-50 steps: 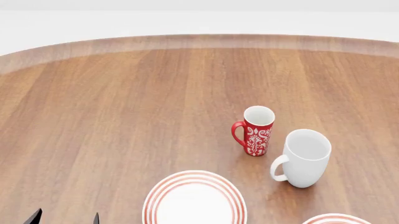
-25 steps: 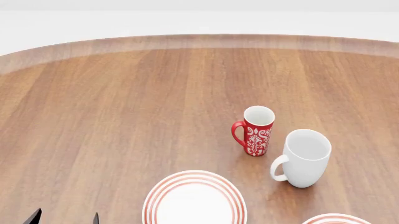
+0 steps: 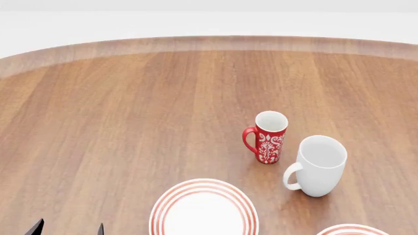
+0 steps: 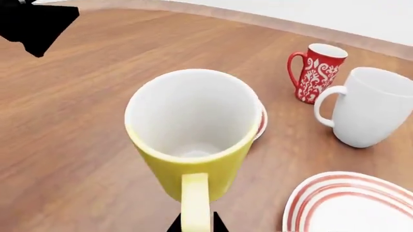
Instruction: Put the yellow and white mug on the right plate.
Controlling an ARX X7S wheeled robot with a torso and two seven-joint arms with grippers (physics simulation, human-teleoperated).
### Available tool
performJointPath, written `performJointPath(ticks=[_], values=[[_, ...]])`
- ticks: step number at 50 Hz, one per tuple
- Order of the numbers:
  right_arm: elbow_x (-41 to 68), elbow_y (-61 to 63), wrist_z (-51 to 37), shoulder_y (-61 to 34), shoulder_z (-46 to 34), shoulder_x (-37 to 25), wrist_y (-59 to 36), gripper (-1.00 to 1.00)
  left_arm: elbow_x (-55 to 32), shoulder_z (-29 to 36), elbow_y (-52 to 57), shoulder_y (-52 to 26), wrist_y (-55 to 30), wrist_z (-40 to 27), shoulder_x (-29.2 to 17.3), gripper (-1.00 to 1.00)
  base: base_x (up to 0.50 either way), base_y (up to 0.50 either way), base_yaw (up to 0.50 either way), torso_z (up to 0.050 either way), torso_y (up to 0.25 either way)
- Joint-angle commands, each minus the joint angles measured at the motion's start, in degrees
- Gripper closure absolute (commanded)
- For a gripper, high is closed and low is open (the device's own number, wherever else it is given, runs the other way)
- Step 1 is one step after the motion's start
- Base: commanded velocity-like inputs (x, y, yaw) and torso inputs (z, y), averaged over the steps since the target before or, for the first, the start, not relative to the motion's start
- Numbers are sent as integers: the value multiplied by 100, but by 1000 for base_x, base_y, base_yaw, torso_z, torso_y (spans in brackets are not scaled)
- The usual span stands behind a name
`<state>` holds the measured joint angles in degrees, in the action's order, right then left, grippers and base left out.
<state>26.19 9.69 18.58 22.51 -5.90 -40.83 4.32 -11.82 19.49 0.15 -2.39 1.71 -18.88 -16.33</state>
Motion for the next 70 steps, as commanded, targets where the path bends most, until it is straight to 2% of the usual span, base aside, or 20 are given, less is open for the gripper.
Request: performJointPath(ticks=[1, 14, 21, 35, 70], values=[[254, 114, -155, 247, 712, 44, 183, 100, 87, -109, 11, 6, 10, 121, 95, -100, 0, 0, 0, 0, 0], [390, -313, -483, 3, 1000, 272, 230, 100, 74, -85, -11, -12, 25, 99, 81, -100, 0, 0, 0, 0, 0], [437, -601, -958, -285, 1272, 493, 205, 100, 66, -73, -9, -15, 31, 88, 70, -100, 0, 0, 0, 0, 0], [434, -832, -1214, -507, 1439, 651, 293, 100, 59, -34, -41, -23, 50, 74, 59, -100, 0, 0, 0, 0, 1], [875, -1699, -1035, -1046, 1287, 906, -60, 100, 11, 15, -91, -53, 74, 16, 20, -100, 0, 0, 0, 0, 0]])
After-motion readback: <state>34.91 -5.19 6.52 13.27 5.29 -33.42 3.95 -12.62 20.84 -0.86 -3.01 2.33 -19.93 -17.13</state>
